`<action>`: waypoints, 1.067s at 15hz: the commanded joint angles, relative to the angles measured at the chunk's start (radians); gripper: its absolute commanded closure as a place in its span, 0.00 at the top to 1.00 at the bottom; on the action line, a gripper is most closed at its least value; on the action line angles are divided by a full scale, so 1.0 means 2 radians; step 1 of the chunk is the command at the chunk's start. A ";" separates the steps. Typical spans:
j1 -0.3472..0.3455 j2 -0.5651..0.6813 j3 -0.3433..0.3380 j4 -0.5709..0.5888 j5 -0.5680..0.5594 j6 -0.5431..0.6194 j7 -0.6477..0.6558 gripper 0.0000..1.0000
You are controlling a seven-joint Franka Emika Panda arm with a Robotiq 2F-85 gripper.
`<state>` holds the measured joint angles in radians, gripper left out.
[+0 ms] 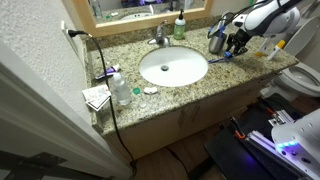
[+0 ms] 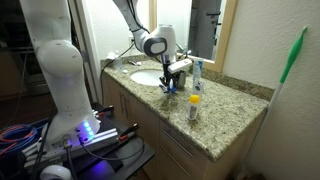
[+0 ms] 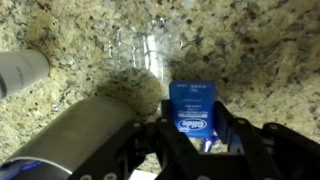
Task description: Move the blue object from the left of the sink to the right of the sink
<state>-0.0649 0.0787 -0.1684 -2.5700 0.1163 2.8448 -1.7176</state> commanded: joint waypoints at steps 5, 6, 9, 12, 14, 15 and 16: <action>-0.055 0.058 0.011 0.031 -0.032 0.042 0.016 0.19; -0.048 0.051 0.006 0.031 -0.004 0.026 -0.015 0.69; -0.064 -0.001 0.018 0.013 0.031 -0.012 -0.067 0.82; -0.064 -0.085 -0.001 -0.027 0.021 0.016 -0.092 0.99; -0.059 -0.140 -0.006 -0.029 0.071 -0.061 -0.158 1.00; -0.040 -0.170 -0.025 -0.037 0.085 -0.110 -0.187 1.00; -0.042 -0.104 -0.021 -0.006 0.049 -0.053 -0.125 1.00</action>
